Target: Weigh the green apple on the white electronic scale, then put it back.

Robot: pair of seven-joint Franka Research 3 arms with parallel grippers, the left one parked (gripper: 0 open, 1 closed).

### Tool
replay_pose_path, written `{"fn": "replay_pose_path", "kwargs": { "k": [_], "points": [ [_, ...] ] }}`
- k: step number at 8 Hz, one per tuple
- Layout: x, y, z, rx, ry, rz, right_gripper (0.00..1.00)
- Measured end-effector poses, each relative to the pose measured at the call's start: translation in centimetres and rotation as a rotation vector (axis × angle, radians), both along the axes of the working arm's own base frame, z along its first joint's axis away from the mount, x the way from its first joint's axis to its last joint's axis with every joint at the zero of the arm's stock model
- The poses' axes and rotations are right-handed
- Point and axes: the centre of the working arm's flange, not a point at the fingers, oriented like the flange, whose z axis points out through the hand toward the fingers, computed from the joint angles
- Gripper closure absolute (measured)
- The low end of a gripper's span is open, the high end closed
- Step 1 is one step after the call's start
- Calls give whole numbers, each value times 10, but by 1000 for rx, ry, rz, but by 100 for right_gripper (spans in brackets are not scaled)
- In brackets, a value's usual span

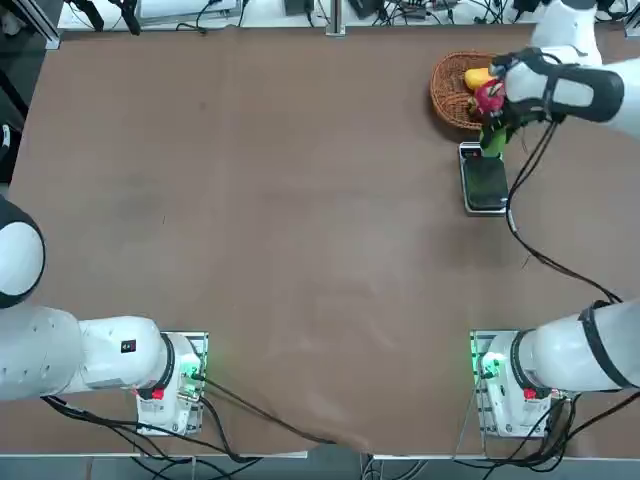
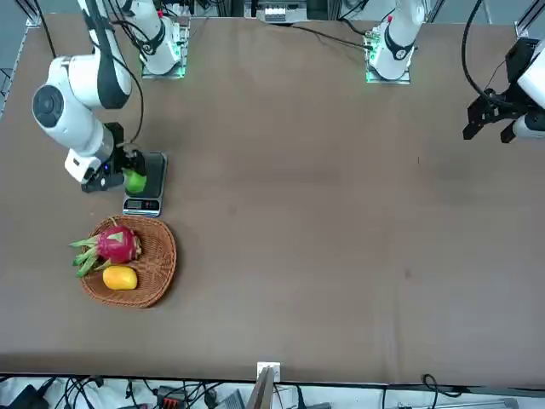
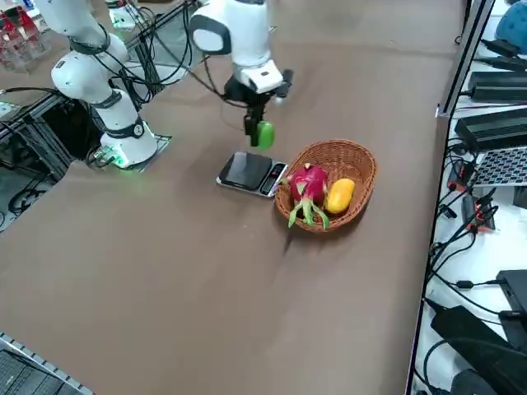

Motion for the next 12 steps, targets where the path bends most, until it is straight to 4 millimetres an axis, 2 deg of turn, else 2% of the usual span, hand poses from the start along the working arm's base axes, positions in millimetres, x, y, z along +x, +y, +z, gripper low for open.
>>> {"fn": "replay_pose_path", "kwargs": {
  "k": [2, 4, 9, 12],
  "points": [
    [-20, -18, -24, 3, -13, 1, 32],
    [-30, -19, -42, 3, -33, 2, 32],
    [-27, -18, -68, 1, -55, 5, 32],
    [-27, -18, -76, 0, -52, 6, 32]
  ]
}}
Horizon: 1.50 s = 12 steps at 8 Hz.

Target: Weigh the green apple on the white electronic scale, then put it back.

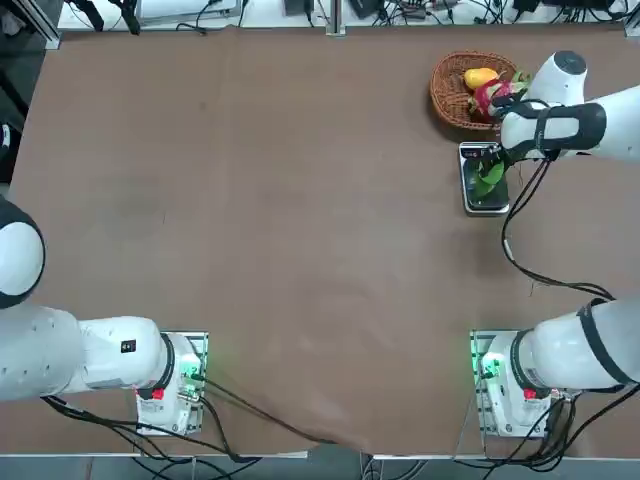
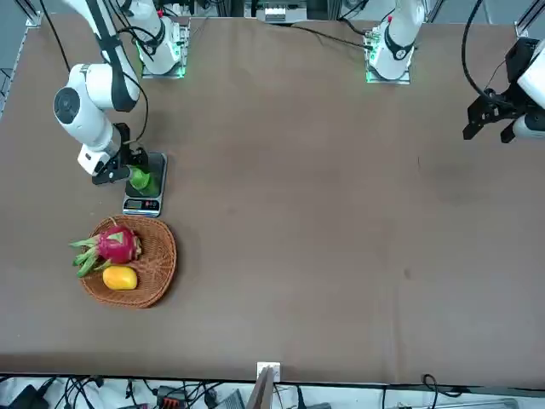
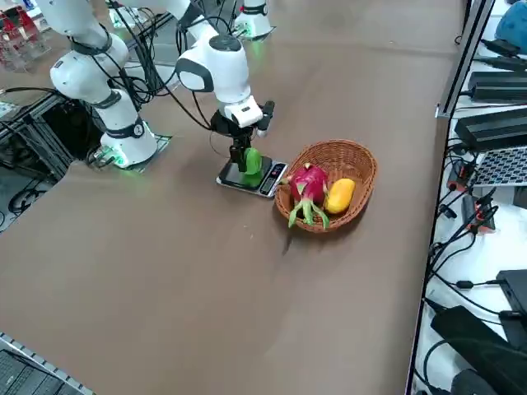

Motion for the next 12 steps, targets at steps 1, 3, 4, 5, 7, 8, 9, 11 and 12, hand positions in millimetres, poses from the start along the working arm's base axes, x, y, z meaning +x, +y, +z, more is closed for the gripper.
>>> {"fn": "replay_pose_path", "kwargs": {
  "k": [1, 3, 4, 5, 7, 8, 9, 11, 12],
  "points": [
    [0, 0, -1, 0, 3, 1, 32],
    [0, 1, -3, 0, 5, 2, 30],
    [-1, 1, -4, 0, 8, 3, 16],
    [0, 2, -4, 0, 8, 4, 1],
    [5, 2, 5, 1, -18, 5, 0],
    [10, 2, 17, 1, -42, 5, 0],
    [15, 2, 34, 2, -55, 5, 0],
    [31, 2, 91, 5, -34, 3, 0],
    [42, 2, 130, 10, -17, -1, 0]
  ]
}}
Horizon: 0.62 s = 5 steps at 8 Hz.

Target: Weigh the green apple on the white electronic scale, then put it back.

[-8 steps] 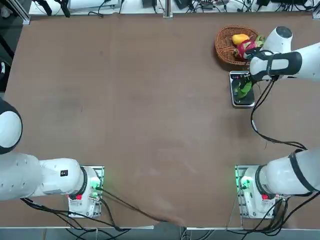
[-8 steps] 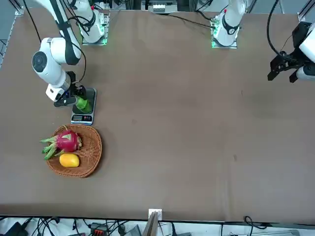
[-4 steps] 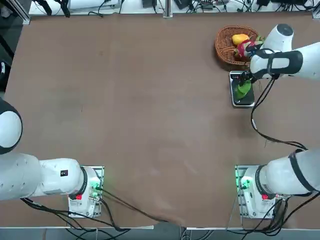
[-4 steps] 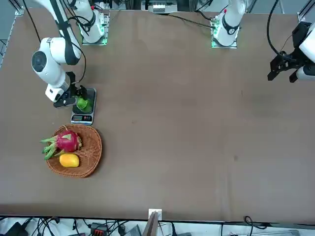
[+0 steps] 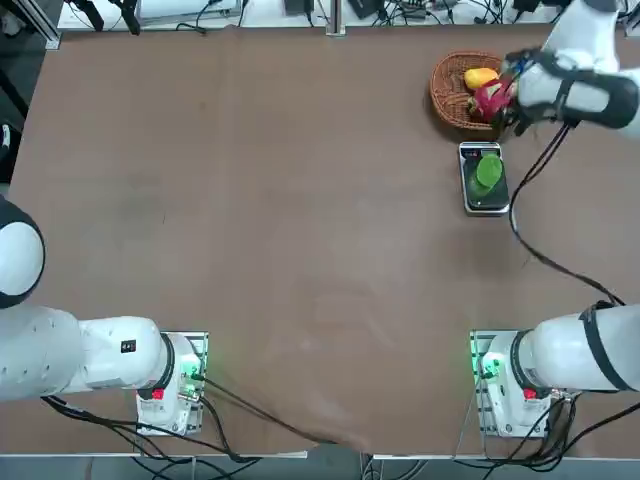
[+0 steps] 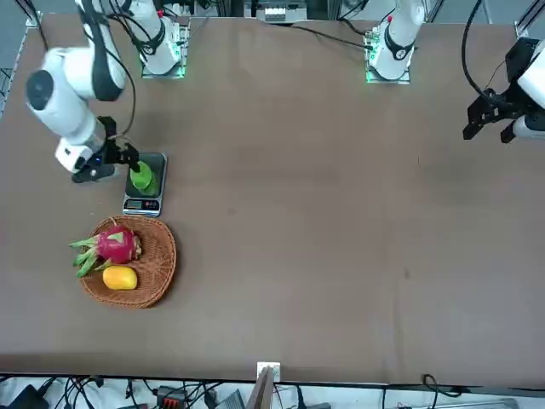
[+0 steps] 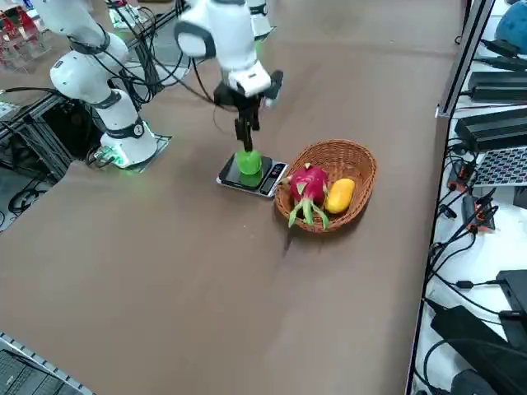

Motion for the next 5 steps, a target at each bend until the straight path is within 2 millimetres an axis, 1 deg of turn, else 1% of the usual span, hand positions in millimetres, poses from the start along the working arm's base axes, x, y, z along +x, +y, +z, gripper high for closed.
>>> {"fn": "replay_pose_path", "kwargs": {
  "k": [2, 3, 4, 5],
  "points": [
    [21, 0, 80, 8, 4, -3, 0],
    [27, 0, 117, 10, -1, -5, 0],
    [30, -1, 148, 10, -9, -6, 0],
    [31, -1, 172, 11, -14, -7, 0]
  ]
}}
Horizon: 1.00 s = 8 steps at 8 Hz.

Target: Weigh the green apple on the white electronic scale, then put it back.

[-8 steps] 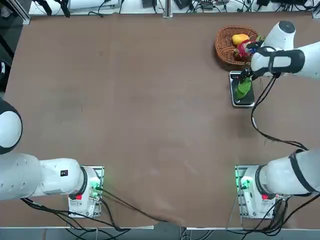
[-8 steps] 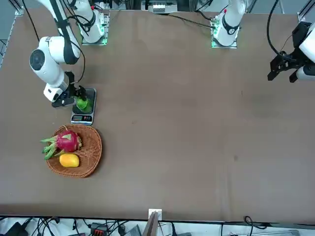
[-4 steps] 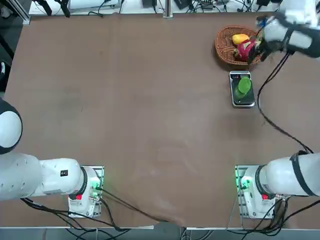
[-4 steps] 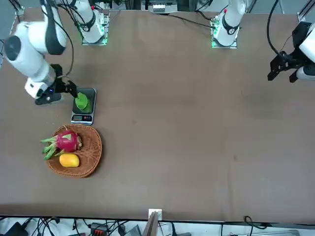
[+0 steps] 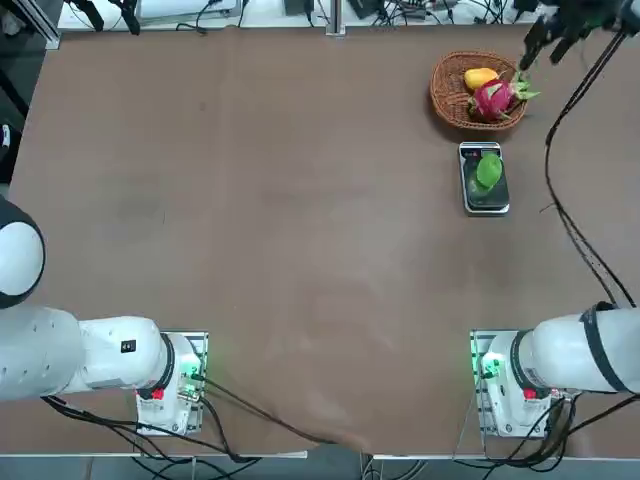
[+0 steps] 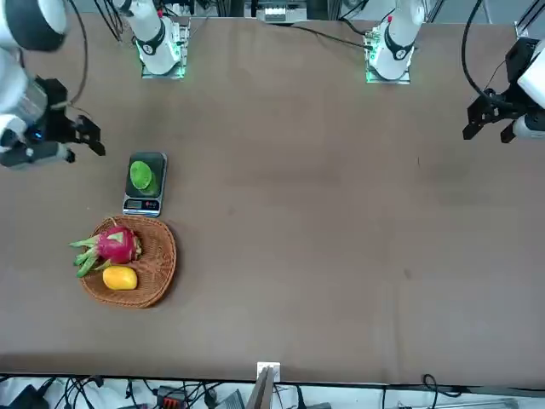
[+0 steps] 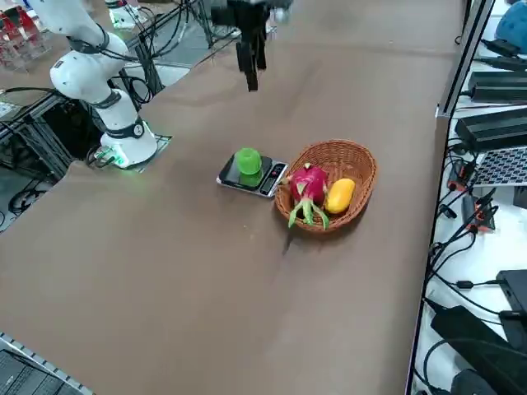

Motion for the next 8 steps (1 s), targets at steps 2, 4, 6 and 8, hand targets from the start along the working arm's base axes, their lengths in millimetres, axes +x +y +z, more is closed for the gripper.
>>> {"fn": "replay_pose_path", "kwargs": {
  "k": [2, 4, 6, 8],
  "points": [
    [-1, -8, 31, 1, -1, -16, 0],
    [-3, -15, 58, 2, -22, -27, 0],
    [-6, -12, 73, 2, -19, -30, 0],
    [-3, -10, 62, 1, -1, -36, 0]
  ]
}}
